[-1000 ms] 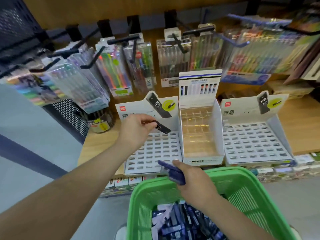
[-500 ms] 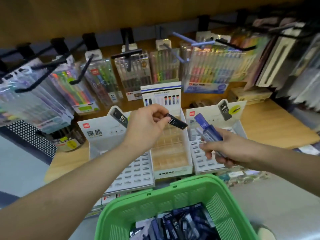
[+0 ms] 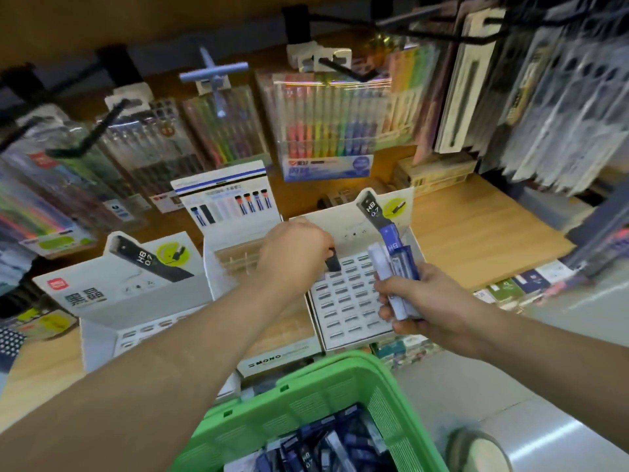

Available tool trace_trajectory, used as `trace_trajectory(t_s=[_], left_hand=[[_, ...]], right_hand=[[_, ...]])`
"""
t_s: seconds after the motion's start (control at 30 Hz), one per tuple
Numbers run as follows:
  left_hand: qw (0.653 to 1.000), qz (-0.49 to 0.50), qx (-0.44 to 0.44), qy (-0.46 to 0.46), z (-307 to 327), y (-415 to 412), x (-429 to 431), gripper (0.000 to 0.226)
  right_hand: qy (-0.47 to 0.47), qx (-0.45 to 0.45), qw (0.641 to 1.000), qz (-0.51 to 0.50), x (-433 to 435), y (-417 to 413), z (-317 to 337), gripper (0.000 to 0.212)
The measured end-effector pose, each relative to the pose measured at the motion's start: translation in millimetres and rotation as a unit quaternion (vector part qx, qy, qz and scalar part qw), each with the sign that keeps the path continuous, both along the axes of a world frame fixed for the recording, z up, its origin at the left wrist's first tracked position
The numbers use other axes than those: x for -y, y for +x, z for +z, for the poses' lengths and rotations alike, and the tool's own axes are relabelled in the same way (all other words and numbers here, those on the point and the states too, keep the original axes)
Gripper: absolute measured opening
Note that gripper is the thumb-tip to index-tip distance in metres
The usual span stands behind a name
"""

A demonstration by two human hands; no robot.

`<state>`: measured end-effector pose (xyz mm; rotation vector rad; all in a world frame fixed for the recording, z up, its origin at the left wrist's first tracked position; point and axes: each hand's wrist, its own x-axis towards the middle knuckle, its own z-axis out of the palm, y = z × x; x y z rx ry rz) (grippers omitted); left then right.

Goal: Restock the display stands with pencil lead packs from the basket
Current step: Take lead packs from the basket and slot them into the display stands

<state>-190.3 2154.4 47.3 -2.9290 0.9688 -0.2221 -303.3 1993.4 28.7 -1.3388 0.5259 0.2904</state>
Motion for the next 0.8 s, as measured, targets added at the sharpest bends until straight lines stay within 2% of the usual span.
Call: trace_trajectory(t_s=[0.1, 0.27, 0.47, 0.67, 0.8], left_hand=[[0.997, -0.009, 0.044, 0.069, 1.4, -3.0, 4.0, 0.028], [0.989, -0.004, 0.076, 0.125, 4.4, -4.5, 10.3, 0.029], [0.994, -0.002, 0.074, 0.083, 1.1, 0.4, 11.5, 0.024], [0.995, -0.003, 0.075, 0.058, -6.7, 5.9, 10.0, 0.023], [0.998, 0.002, 0.044, 0.039, -10.0, 7.2, 9.6, 0.022]], right_hand=[[0.014, 0.005, 1.0, -0.012, 0.2, -1.1, 0.8, 0.02], [0.043, 0.01, 0.998, -0.034, 5.3, -5.0, -2.9, 0.021], [0.039, 0.016, 0.999, -0.031, 12.3, -9.3, -11.1, 0.025], [-0.047, -0.023, 0.998, -0.021, 12.9, -16.0, -27.9, 0.026], [-0.067, -0.029, 0.997, -0.015, 14.9, -16.4, -31.8, 0.027]])
